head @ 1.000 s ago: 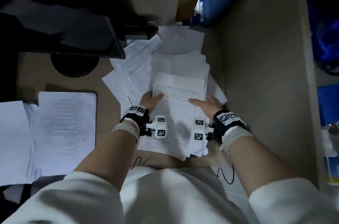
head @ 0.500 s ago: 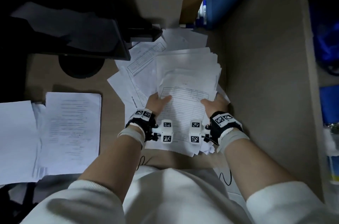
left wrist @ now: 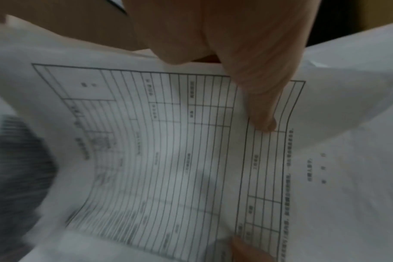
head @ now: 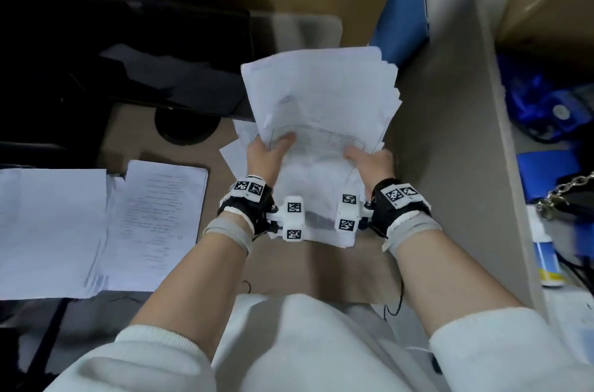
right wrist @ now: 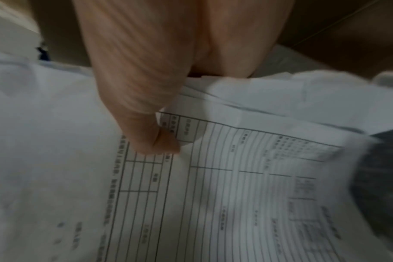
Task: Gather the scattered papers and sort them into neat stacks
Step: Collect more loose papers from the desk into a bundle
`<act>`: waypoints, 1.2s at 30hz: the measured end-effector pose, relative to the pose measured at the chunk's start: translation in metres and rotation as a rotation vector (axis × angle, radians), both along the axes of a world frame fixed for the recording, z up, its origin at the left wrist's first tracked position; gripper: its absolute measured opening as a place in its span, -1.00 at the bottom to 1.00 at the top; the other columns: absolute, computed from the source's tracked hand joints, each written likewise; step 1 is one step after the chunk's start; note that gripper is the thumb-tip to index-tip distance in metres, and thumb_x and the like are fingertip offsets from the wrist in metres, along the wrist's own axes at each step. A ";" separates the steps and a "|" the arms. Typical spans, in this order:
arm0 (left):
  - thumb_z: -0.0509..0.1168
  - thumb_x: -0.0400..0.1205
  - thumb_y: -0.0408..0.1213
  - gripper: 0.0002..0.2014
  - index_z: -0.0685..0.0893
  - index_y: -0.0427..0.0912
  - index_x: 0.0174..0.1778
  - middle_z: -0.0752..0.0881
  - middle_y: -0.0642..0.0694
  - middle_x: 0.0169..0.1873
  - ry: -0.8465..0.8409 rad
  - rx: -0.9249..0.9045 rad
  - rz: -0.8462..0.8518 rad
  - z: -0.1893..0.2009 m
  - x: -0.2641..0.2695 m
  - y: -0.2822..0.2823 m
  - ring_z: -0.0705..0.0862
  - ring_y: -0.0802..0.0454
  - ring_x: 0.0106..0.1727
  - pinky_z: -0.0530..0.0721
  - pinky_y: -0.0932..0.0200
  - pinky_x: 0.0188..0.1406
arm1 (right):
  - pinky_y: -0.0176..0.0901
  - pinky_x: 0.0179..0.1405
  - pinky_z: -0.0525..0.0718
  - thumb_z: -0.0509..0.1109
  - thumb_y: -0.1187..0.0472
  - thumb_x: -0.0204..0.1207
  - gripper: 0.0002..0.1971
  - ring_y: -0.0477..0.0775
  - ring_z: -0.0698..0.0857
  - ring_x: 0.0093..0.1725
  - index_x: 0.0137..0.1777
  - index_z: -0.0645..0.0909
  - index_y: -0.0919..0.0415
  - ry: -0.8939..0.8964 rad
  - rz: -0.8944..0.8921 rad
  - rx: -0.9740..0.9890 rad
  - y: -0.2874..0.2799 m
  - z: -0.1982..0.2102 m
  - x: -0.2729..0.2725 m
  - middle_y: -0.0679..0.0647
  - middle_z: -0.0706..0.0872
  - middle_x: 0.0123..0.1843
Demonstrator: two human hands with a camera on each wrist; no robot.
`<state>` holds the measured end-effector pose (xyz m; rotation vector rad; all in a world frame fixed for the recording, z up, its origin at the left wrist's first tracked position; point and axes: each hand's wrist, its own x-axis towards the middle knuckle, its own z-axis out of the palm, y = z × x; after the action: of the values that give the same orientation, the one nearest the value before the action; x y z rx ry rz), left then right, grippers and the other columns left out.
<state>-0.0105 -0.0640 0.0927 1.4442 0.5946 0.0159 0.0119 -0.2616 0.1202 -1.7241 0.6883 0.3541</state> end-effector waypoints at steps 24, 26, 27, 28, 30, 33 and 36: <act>0.54 0.59 -0.31 -0.67 0.72 -0.26 0.26 0.83 -0.16 0.11 -0.043 0.102 0.056 0.027 0.025 0.037 0.81 -0.06 0.15 0.77 -0.01 0.22 | -0.23 -0.06 0.69 0.64 0.19 0.40 -0.81 -0.13 0.73 -0.13 -0.21 0.65 0.02 -0.127 -0.010 0.158 0.035 0.010 0.021 -0.17 0.75 -0.16; 0.58 0.56 -0.26 -0.61 0.70 -0.21 0.28 0.83 -0.12 0.14 -0.080 0.036 0.074 0.026 0.025 0.040 0.81 -0.02 0.19 0.77 0.02 0.24 | -0.37 -0.31 0.62 0.64 0.21 0.40 -0.78 -0.22 0.67 -0.22 -0.24 0.61 0.02 -0.153 -0.010 0.162 0.035 0.010 0.026 -0.19 0.70 -0.23; 0.62 0.52 -0.22 -0.54 0.67 -0.17 0.31 0.83 -0.10 0.16 -0.054 0.031 0.069 0.022 0.024 0.042 0.80 0.00 0.21 0.75 -0.01 0.28 | -0.42 -0.39 0.60 0.63 0.24 0.41 -0.79 -0.20 0.66 -0.24 -0.23 0.62 0.05 -0.143 0.016 0.155 0.035 0.005 0.026 -0.17 0.69 -0.24; 0.66 0.46 -0.16 -0.44 0.65 -0.14 0.34 0.81 -0.07 0.20 -0.013 0.041 0.059 0.019 0.022 0.042 0.78 0.01 0.24 0.73 -0.05 0.32 | -0.46 -0.42 0.60 0.63 0.26 0.41 -0.82 -0.14 0.68 -0.22 -0.17 0.65 0.10 -0.125 0.053 0.135 0.036 -0.001 0.025 -0.14 0.70 -0.22; 0.72 0.31 -0.01 -0.21 0.58 -0.10 0.42 0.76 -0.03 0.27 0.075 0.084 0.051 0.012 0.021 0.046 0.74 0.00 0.31 0.67 -0.13 0.41 | -0.35 -0.22 0.71 0.67 0.24 0.34 -0.71 0.01 0.76 -0.08 0.03 0.71 0.20 -0.087 0.103 0.087 0.036 -0.018 0.025 -0.02 0.79 -0.08; 0.71 0.20 0.19 0.01 0.47 -0.12 0.52 0.69 -0.03 0.37 0.115 0.113 0.020 0.013 0.028 0.048 0.67 0.00 0.39 0.63 -0.13 0.45 | -0.08 0.05 0.74 0.70 0.23 0.27 -0.59 0.03 0.81 0.00 0.13 0.73 0.17 -0.064 0.114 0.066 0.041 -0.032 0.026 0.00 0.83 0.01; 0.65 0.26 0.29 0.04 0.42 -0.16 0.56 0.61 0.01 0.41 0.111 0.099 0.052 0.022 0.043 0.046 0.59 0.09 0.44 0.54 0.05 0.50 | -0.06 0.07 0.77 0.67 0.32 0.29 -0.64 0.06 0.83 -0.02 0.11 0.75 0.24 -0.069 0.101 0.074 0.045 -0.034 0.029 0.03 0.85 -0.04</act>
<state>0.0323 -0.0175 0.1151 1.5328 0.7306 0.0068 0.0407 -0.2161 0.0861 -1.6963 0.5327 0.3834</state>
